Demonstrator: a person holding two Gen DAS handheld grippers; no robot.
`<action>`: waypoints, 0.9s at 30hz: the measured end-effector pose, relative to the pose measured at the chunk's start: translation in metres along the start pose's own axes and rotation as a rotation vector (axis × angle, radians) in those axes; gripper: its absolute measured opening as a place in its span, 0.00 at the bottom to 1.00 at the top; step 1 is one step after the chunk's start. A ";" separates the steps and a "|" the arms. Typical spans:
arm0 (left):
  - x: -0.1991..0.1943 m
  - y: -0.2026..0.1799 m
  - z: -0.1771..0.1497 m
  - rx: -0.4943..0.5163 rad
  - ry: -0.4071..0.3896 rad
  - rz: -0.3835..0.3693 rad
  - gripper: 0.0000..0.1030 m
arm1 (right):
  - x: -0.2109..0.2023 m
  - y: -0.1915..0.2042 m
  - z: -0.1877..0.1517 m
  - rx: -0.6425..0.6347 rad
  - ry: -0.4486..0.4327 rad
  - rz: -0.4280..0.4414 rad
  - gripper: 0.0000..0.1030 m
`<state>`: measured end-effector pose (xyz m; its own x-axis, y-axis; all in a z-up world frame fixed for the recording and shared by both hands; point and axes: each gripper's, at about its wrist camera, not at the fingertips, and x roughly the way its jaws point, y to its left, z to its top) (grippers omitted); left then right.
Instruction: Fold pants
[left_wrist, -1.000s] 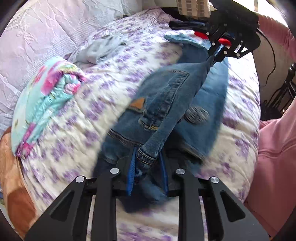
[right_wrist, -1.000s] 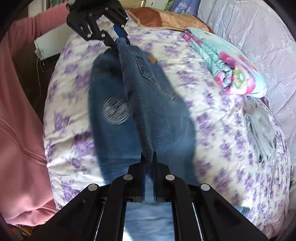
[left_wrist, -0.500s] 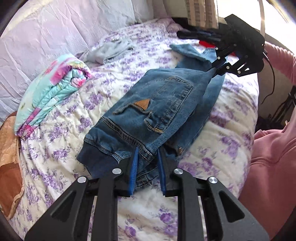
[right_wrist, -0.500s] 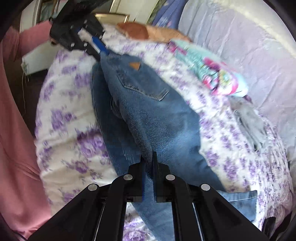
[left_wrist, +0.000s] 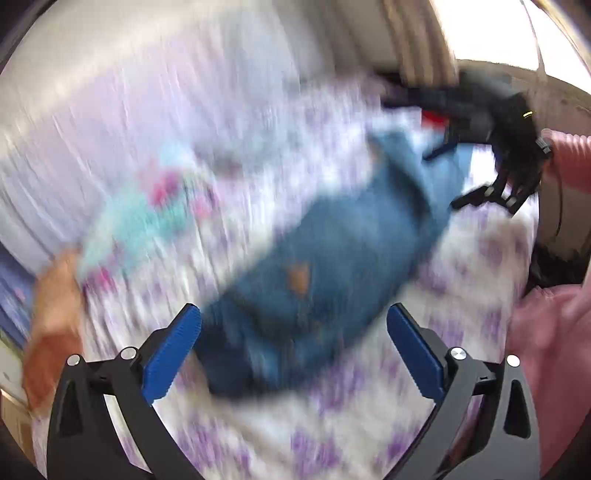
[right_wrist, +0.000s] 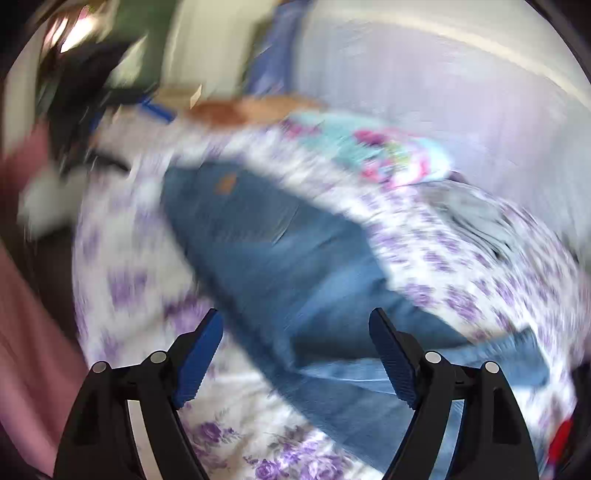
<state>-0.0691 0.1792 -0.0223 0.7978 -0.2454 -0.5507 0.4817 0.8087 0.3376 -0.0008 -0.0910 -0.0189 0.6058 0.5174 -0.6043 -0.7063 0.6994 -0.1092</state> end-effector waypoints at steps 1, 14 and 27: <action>0.000 -0.007 0.013 -0.017 -0.054 -0.010 0.96 | -0.008 -0.016 0.005 0.094 -0.019 -0.069 0.85; 0.174 -0.018 0.029 -0.547 0.202 -0.268 0.96 | 0.039 -0.220 0.018 0.795 0.324 -0.420 0.85; 0.177 -0.039 0.029 -0.399 0.203 -0.170 0.96 | 0.158 -0.282 -0.013 0.838 0.731 -0.632 0.59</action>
<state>0.0638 0.0890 -0.1105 0.6138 -0.3147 -0.7240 0.3908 0.9180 -0.0676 0.2896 -0.2131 -0.0944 0.2203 -0.2211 -0.9500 0.2369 0.9569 -0.1678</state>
